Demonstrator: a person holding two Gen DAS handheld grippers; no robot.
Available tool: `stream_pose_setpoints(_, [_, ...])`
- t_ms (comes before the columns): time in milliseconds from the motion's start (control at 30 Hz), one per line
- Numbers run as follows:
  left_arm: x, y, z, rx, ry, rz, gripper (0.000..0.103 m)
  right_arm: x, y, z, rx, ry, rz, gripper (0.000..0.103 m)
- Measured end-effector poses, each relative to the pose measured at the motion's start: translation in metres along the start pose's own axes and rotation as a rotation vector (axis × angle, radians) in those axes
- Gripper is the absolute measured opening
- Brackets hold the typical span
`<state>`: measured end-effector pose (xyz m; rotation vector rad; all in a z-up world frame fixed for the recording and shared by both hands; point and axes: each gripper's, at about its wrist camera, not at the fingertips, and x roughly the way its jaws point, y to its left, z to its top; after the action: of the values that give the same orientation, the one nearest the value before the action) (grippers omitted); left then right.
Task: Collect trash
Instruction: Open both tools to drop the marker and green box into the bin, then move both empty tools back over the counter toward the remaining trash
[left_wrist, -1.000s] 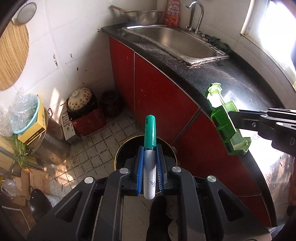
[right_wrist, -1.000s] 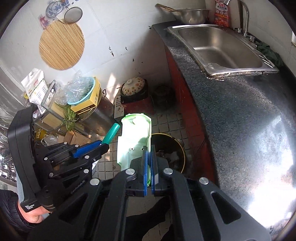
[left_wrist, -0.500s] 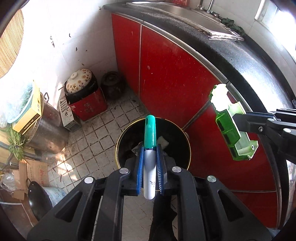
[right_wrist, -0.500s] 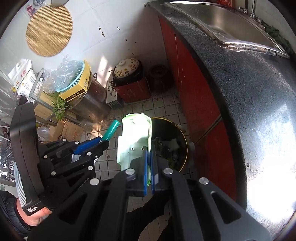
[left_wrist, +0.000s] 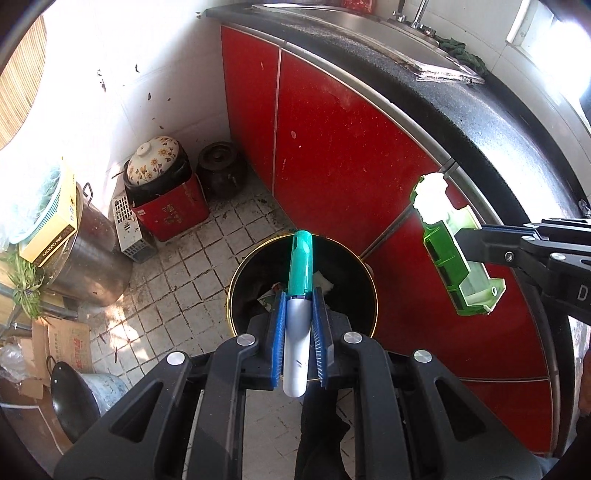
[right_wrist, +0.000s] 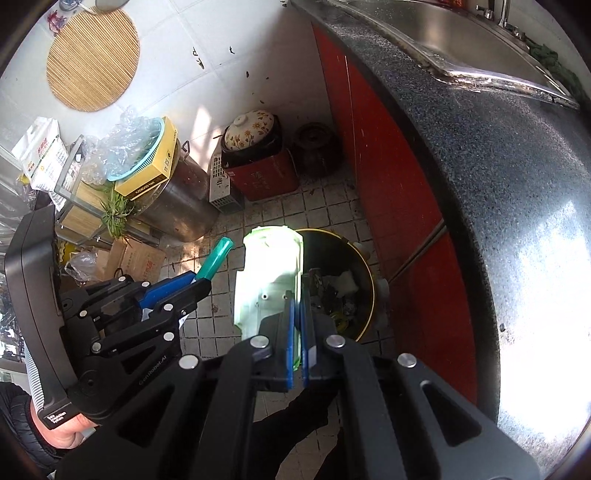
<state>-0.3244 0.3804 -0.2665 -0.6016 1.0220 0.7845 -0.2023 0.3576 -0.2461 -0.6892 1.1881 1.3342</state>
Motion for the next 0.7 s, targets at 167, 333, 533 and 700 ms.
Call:
stream_pose_setpoints(167, [-0.010, 0.003, -0.002, -0.023, -0.053, 0.048, 0.075, -0.013, -0.001, 0.007, 0.020, -0.037, -0.004, 0.072])
stream_pose_setpoints(333, [-0.015, 0.011, -0.003, -0.043, -0.047, 0.053, 0.077, -0.026, 0.001, 0.008, 0.004, -0.056, 0.018, 0.078])
stream_pose_setpoints(533, [-0.028, 0.009, -0.001, -0.041, -0.057, 0.064, 0.090, -0.042, -0.002, 0.006, 0.020, -0.067, 0.025, 0.082])
stream_pose_setpoints(700, [-0.041, -0.007, 0.008, 0.015, -0.067, 0.036, 0.092, -0.073, -0.016, 0.000, 0.052, -0.094, 0.009, 0.084])
